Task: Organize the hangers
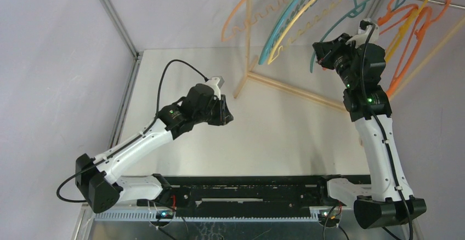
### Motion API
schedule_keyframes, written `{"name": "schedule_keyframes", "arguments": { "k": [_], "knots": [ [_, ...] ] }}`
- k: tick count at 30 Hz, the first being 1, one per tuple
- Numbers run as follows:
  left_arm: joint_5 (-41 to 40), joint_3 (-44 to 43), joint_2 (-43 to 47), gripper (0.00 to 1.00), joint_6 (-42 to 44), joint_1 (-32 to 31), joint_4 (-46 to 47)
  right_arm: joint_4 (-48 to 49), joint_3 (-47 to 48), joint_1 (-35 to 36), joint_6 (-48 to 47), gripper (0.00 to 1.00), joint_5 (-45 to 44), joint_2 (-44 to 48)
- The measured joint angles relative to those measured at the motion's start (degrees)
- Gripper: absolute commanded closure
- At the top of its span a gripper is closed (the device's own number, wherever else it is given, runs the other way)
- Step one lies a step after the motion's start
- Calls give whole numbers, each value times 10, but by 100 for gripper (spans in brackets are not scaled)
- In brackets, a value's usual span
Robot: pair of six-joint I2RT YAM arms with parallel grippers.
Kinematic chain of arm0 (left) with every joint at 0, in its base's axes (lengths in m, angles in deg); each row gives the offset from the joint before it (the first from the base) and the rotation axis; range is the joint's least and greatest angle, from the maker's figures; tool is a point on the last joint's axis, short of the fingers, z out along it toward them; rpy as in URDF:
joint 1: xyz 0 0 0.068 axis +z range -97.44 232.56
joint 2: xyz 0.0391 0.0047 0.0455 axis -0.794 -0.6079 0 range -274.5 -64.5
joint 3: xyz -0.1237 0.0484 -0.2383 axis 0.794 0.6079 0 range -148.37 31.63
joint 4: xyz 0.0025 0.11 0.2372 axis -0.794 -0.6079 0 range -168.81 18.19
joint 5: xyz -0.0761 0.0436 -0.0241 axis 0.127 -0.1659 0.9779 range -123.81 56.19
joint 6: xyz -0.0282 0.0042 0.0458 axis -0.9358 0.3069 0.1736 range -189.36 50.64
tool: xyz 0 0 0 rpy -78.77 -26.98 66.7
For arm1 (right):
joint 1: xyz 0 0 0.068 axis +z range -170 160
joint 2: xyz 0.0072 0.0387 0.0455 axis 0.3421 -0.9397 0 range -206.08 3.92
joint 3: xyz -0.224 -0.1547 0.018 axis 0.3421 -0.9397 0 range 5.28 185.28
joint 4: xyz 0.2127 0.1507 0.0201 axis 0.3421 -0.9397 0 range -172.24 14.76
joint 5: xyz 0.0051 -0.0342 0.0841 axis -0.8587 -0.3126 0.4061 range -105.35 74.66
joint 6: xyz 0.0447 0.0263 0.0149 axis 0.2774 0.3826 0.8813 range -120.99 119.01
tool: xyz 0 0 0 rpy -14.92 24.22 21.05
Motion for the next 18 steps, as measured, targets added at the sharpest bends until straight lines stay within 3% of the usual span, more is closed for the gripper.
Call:
{"name": "schedule_keyframes", "arguments": {
  "k": [14, 18],
  "knots": [
    [3, 15, -7, 66, -1, 13, 6, 27, 0, -33, -3, 90, 29, -51],
    [3, 21, -7, 46, -3, 16, 7, 33, 0, -40, -3, 89, 35, -56]
  ]
}}
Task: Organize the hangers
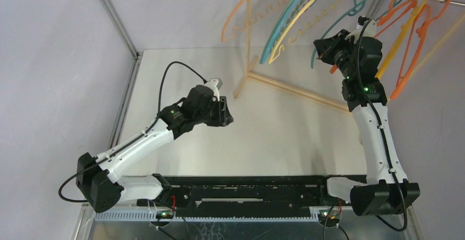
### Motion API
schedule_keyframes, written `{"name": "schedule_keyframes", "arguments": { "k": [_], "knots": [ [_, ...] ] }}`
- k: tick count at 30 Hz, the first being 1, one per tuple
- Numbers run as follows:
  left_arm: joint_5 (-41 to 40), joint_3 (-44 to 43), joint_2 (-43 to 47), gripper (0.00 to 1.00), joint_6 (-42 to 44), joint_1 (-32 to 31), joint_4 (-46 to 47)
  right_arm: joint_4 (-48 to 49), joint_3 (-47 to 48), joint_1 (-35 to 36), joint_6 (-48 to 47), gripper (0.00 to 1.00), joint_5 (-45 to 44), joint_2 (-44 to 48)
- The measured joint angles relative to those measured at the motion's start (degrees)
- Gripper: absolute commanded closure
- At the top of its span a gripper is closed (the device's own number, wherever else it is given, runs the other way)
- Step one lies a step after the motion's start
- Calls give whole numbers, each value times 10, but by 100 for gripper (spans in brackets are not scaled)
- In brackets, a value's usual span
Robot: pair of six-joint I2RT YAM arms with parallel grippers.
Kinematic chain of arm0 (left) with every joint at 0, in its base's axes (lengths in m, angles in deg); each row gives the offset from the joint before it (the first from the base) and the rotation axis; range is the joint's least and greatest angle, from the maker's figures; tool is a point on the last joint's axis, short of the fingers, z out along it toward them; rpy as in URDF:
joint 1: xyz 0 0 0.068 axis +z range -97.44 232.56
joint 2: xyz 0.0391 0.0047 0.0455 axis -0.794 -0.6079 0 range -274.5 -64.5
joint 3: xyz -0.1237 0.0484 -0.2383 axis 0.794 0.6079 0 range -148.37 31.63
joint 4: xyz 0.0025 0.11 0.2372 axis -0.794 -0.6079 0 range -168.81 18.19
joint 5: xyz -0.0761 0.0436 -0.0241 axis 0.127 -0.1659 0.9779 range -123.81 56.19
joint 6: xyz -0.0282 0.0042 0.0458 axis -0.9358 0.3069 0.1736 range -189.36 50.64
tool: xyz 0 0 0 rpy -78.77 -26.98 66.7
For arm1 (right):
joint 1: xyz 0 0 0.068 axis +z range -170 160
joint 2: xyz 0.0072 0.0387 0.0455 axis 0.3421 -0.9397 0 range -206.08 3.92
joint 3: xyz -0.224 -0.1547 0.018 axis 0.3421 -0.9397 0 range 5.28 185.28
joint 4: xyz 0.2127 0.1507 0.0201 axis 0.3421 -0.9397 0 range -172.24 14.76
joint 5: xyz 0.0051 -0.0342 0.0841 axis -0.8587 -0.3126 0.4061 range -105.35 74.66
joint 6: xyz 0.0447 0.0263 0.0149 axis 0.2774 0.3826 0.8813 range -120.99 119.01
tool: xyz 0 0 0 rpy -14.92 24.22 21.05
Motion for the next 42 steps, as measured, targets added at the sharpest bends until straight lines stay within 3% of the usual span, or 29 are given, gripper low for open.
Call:
{"name": "schedule_keyframes", "arguments": {
  "k": [1, 3, 6, 9, 12, 13, 24, 30, 35, 42],
  "knots": [
    [0, 0, 0, 41, -3, 1, 0, 1, 0, -2, 0, 89, 2, 0],
    [-2, 2, 0, 19, -1, 2, 1, 2, 0, -3, 0, 89, 3, -1],
    [-6, 14, 4, 13, -1, 10, 8, 1, 0, -3, 0, 79, 6, -1],
    [-6, 31, 5, 2, -1, 28, 8, -5, -1, -3, 0, 50, 5, -1],
    [-6, 42, 5, 1, 3, 48, 5, -17, -4, -3, -6, 5, -5, 3],
    [-7, 43, 5, 0, 4, 54, 5, -21, -6, -2, -10, 1, -11, 7],
    [-17, 56, 3, 1, 19, 114, 30, -71, -9, 54, -58, 0, -61, 103],
    [-36, 67, -10, 0, 20, 138, 43, -133, -20, 166, -94, 0, -88, 168],
    [-81, 67, -23, 0, 19, 140, 42, -164, -155, 238, -82, 0, -103, 228],
    [-117, 67, -30, 0, 21, 140, 36, -217, -316, 289, -49, 0, -160, 245]
  ]
}}
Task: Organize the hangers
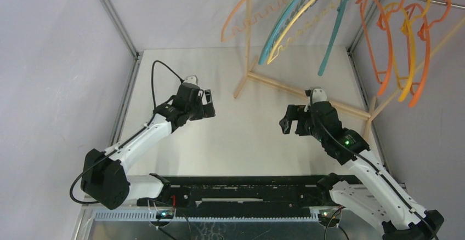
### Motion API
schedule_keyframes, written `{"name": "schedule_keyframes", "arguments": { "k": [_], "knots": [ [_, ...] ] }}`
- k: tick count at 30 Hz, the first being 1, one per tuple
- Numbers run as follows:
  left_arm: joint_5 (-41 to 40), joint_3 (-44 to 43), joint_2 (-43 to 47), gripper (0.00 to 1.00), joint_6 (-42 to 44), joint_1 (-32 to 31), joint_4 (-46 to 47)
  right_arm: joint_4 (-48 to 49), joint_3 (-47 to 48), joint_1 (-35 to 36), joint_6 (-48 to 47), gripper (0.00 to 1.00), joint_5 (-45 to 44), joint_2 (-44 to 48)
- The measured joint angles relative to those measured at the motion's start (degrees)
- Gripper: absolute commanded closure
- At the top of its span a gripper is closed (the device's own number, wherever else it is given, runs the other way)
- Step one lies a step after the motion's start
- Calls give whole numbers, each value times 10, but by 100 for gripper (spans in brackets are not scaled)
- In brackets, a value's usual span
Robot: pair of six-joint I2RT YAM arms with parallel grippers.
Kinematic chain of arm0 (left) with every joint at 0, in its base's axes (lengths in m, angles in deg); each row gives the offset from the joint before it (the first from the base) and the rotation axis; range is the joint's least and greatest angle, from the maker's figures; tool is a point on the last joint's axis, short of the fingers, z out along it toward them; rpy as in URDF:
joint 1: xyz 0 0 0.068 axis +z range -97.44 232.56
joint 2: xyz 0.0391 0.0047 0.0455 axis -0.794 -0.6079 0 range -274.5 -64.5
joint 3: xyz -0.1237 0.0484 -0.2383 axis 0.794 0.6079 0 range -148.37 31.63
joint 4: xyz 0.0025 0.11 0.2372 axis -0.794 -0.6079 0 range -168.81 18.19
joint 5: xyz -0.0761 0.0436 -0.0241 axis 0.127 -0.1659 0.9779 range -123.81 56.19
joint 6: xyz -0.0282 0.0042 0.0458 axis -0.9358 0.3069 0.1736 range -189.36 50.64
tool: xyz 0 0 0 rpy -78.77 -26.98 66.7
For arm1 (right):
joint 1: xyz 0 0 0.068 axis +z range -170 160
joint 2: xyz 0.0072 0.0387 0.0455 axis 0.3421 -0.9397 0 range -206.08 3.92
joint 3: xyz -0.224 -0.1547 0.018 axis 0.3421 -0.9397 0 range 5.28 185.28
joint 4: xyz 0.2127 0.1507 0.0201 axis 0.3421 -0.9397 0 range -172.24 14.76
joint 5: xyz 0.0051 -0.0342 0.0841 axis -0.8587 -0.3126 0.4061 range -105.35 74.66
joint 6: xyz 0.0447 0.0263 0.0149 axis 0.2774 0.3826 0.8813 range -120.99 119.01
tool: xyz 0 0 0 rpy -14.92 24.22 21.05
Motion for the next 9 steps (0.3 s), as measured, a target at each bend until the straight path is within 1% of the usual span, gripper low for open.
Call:
{"name": "schedule_keyframes", "arguments": {
  "k": [5, 9],
  "knots": [
    [-3, 7, 0, 0, 10, 1, 4, 8, -14, 11, 1, 0, -49, 6],
    [-2, 18, -1, 0, 13, 1, 6, 23, -14, 13, 3, 0, -96, -8]
  ]
}}
